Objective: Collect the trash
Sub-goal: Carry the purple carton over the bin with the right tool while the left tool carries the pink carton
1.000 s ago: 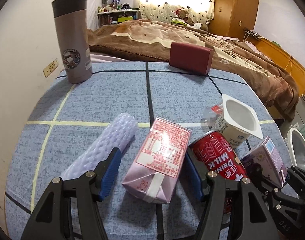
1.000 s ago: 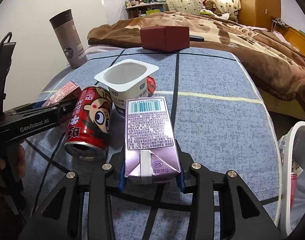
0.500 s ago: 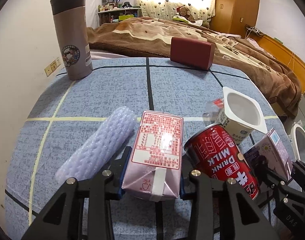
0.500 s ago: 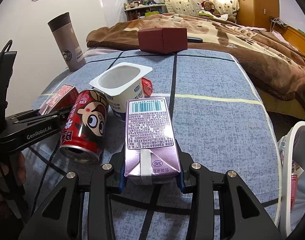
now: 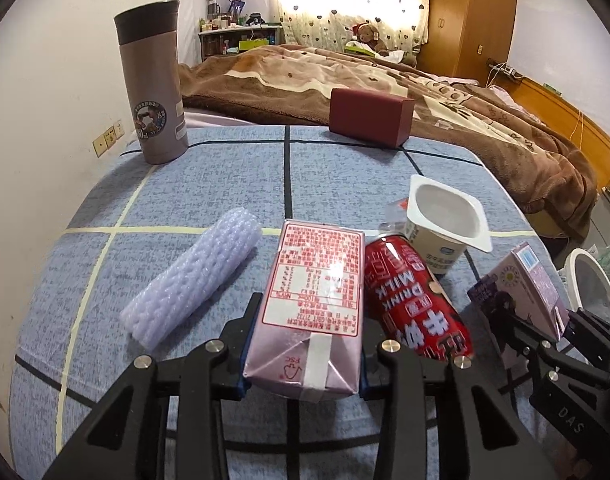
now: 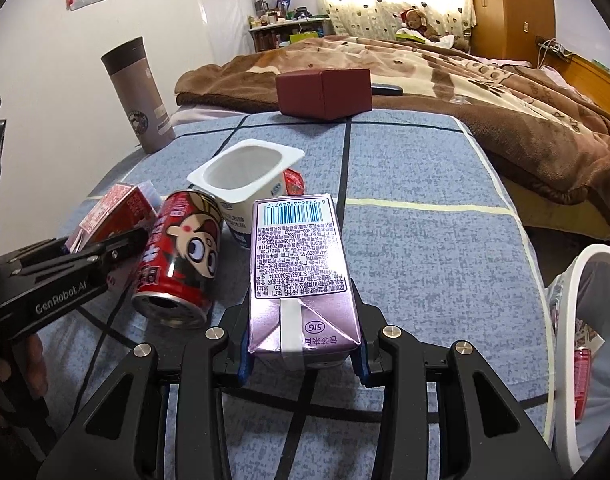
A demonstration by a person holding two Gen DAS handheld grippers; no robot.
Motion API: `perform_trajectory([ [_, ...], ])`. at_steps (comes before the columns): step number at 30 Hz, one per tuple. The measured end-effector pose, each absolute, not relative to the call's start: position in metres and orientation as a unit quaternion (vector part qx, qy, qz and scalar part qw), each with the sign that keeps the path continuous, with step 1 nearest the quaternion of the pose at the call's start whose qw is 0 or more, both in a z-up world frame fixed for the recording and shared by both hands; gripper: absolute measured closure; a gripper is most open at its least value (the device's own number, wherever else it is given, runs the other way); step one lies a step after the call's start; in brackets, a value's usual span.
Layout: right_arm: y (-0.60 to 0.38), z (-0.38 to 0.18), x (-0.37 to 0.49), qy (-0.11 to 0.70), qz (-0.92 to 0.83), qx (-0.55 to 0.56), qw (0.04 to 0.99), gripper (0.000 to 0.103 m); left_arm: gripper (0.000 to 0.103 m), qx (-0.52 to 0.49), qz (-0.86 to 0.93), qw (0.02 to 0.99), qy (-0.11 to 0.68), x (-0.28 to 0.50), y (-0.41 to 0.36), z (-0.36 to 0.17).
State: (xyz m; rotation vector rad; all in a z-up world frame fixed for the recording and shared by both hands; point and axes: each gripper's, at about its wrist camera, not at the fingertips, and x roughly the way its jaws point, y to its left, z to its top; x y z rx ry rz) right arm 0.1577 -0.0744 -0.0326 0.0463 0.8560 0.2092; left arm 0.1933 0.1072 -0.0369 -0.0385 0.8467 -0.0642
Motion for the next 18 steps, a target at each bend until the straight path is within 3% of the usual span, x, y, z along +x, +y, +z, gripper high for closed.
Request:
perform_trajectory([
  [18,-0.09,-0.014,0.14,0.391,0.102,0.03,0.914,0.064,0.064,-0.017,-0.038,0.926,0.376,0.156,0.086,-0.006],
])
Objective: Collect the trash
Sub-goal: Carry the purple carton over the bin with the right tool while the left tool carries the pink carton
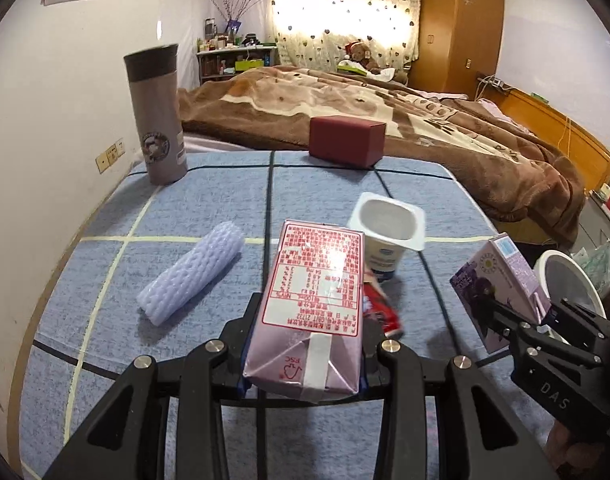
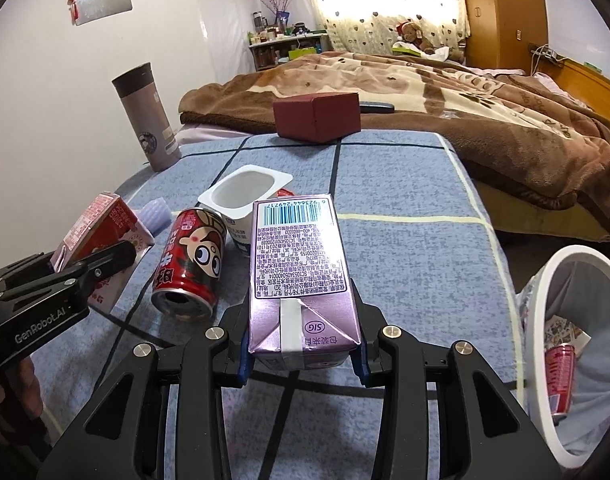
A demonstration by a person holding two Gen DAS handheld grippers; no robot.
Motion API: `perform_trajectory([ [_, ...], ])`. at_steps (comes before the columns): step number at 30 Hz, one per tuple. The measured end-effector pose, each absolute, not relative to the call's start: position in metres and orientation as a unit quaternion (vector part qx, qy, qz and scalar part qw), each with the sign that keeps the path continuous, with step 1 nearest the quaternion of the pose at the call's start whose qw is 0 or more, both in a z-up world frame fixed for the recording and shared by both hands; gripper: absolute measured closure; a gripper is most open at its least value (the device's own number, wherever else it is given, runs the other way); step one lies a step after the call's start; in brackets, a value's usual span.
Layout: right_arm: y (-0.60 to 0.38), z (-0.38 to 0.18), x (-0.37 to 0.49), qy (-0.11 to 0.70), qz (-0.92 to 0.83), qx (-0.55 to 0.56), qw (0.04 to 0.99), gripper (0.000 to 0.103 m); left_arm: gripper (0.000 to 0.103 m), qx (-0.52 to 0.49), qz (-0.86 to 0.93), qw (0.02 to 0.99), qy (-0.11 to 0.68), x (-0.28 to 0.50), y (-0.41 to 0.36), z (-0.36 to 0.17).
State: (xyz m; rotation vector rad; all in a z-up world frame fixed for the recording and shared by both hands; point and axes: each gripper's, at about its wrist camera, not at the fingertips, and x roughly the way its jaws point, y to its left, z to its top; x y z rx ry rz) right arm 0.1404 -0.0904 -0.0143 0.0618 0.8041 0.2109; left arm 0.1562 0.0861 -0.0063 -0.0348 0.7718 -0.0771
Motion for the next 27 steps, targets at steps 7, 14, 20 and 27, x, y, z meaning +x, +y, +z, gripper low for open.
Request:
perform_trajectory([
  [7,-0.107,-0.006,0.131,0.384,0.093,0.032,0.918,0.064,0.064,-0.02,-0.057,0.927,0.369,0.146,0.065,0.004],
  [14,-0.135,0.0,0.122,0.374,0.071,0.048,0.923,0.064,0.064,-0.009,-0.082,0.929,0.361,0.136,0.032,0.013],
  [20,-0.164,0.005,0.111,0.365,0.046,0.059,0.928,0.064,0.064,0.002,-0.114,0.929,0.352,0.13,-0.003,0.02],
  [27,-0.201,0.008,0.1,0.356,0.013,0.072,0.932,0.064,0.064,0.018,-0.157,0.924,0.347,0.125,-0.053,0.024],
])
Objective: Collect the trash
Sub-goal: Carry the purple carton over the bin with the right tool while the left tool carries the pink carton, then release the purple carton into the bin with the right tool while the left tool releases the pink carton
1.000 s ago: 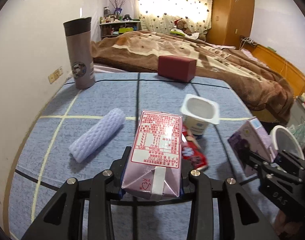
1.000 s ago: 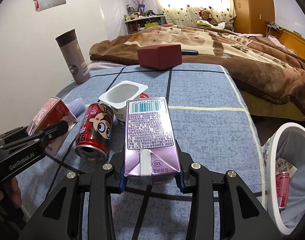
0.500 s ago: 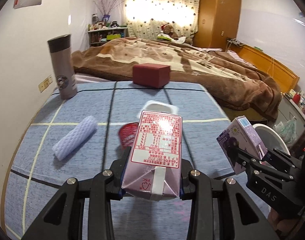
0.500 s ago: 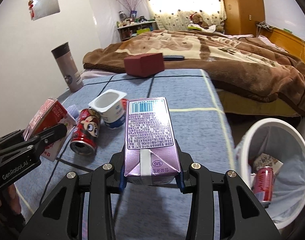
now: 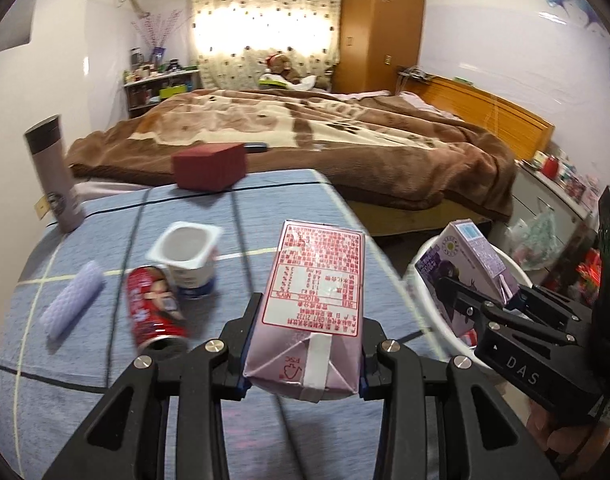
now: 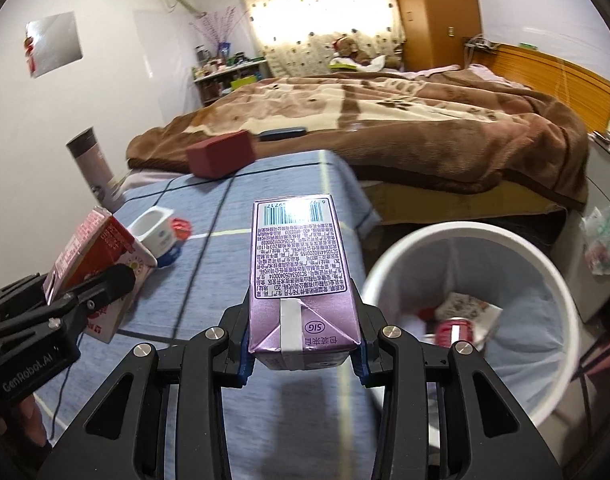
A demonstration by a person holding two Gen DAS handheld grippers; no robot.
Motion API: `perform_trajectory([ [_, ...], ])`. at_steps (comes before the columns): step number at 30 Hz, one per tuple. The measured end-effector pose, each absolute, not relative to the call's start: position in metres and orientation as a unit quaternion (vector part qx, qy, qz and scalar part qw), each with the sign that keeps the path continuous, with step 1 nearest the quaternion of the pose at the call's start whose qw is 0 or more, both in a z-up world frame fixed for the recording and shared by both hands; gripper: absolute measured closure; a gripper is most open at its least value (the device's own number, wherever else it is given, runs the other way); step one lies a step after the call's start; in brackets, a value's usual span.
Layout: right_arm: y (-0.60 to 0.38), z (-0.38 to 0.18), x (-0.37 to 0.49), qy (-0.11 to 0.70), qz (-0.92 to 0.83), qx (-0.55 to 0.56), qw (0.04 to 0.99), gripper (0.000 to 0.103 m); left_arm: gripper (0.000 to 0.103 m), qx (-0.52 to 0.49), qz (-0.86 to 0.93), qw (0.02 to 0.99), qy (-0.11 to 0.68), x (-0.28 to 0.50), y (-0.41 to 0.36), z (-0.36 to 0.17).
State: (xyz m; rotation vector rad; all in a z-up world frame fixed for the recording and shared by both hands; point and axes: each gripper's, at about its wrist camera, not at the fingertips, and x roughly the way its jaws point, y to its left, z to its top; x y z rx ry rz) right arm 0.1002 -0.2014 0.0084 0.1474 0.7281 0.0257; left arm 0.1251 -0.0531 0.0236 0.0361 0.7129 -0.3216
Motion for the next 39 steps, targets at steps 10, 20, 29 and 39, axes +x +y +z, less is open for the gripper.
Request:
perform_trajectory([
  [10,-0.25,0.01,0.089,0.351,-0.037,0.088,0.932,0.064,0.064,0.04,-0.209,0.914,0.347,0.121,-0.121,0.024],
  [20,-0.289,0.003,0.09,0.364,-0.083,0.093,0.923,0.064,0.064,0.063,-0.252,0.899,0.353,0.121,-0.177,0.02],
  [29,-0.324,-0.01,0.088,0.385,-0.104,0.1,0.912,0.064,0.064,0.073,-0.283,0.882,0.37,0.124,-0.22,0.006],
  [39,-0.34,-0.033,0.096,0.422,-0.109,0.092,0.895,0.064,0.064,0.075,-0.284,0.867,0.402,0.133,-0.24,-0.019],
])
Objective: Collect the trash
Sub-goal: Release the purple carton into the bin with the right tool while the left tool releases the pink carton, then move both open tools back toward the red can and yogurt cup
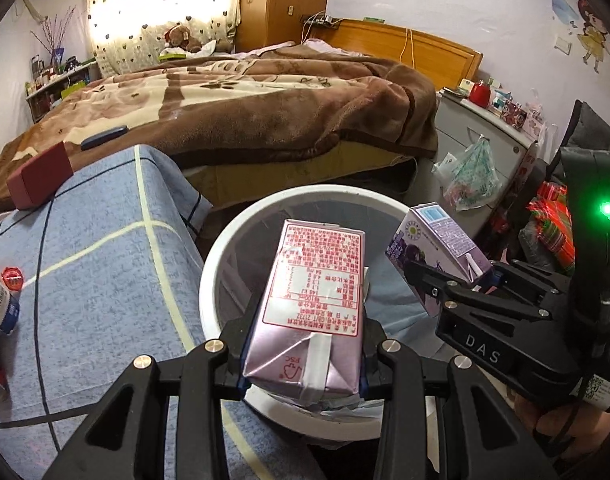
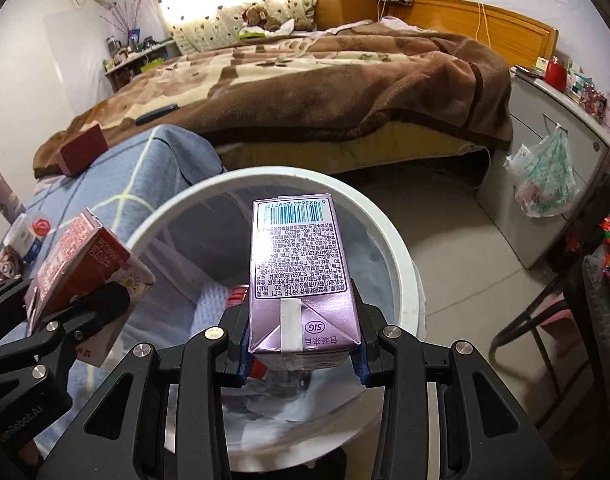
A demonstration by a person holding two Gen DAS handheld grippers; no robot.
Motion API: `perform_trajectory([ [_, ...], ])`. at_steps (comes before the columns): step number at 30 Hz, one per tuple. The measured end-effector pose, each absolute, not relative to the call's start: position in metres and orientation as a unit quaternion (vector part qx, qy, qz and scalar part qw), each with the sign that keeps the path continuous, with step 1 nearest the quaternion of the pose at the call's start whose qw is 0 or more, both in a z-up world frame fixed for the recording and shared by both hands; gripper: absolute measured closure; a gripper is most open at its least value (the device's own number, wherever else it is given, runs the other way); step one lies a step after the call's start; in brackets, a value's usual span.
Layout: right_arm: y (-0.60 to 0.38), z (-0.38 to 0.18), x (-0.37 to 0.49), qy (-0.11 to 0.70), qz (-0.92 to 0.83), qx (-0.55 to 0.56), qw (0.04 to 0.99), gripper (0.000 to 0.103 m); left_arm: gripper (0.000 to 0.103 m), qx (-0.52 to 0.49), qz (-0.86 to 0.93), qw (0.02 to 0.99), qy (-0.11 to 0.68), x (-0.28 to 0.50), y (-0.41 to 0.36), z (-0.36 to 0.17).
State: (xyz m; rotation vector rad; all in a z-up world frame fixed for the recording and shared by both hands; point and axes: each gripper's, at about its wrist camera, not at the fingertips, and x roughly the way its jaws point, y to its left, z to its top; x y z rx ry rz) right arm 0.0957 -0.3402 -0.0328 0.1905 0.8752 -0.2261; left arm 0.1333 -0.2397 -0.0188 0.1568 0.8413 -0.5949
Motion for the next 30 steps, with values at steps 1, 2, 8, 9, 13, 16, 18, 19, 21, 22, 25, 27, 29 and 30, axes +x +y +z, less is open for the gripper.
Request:
perform_trajectory([
  [1,-0.341,-0.034,0.096,0.423,-0.11,0.091,0.895,0.064,0.064,0.075,-0.282,0.867,0.404,0.134,-0.239,-0.02],
  [2,-0.341,-0.034,0.095,0.423,-0.11,0.091,0.895,0.063,0.064,0.074,-0.281,0.867,0.405,0.134,-0.239,-0.021],
  [8,-0.347,-0.036,0.091,0.419,-0.109,0.113,0.894,0.05,0.048,0.071,-0.278,0.868,0.406,0.135,-0.238,-0.021],
  [9,-0.347,-0.036,0.091,0.419,-0.109,0.114,0.894,0.05,0.048,0.07,-0.279,0.868,0.406,0.135,-0.237,-0.021],
  [13,-0.344,-0.034,0.087,0.415,-0.112,0.109,0.896,0.05,0.047,0.069,-0.272,0.872,0.4,0.134,-0.232,-0.018],
  [16,-0.342,-0.031,0.086,0.41,-0.109,0.112,0.899,0.05,0.047,0.06,-0.27,0.875,0.398,0.134,-0.225,-0.015],
  [18,-0.339,-0.029,0.087,0.405,-0.109,0.111,0.901,0.05,0.047,0.056,-0.267,0.877,0.395,0.133,-0.219,-0.013],
  [19,-0.338,-0.028,0.087,0.403,-0.111,0.11,0.902,0.05,0.047,0.054,-0.265,0.878,0.394,0.133,-0.215,-0.012],
  [21,-0.335,-0.025,0.086,0.398,-0.109,0.11,0.904,0.05,0.047,0.05,-0.258,0.881,0.393,0.133,-0.207,-0.011],
  [22,-0.334,-0.024,0.086,0.397,-0.108,0.11,0.905,0.05,0.047,0.048,-0.256,0.882,0.393,0.133,-0.204,-0.01],
  [25,-0.33,-0.022,0.087,0.394,-0.105,0.108,0.907,0.05,0.047,0.041,-0.247,0.886,0.39,0.131,-0.191,-0.007],
  [27,-0.327,-0.021,0.086,0.393,-0.104,0.106,0.908,0.05,0.047,0.036,-0.243,0.889,0.386,0.13,-0.184,-0.005],
  [29,-0.323,-0.019,0.087,0.389,-0.102,0.105,0.91,0.05,0.047,0.032,-0.235,0.892,0.384,0.129,-0.176,-0.003],
  [30,-0.321,-0.017,0.086,0.387,-0.1,0.104,0.911,0.05,0.047,0.032,-0.231,0.894,0.382,0.128,-0.172,-0.003],
])
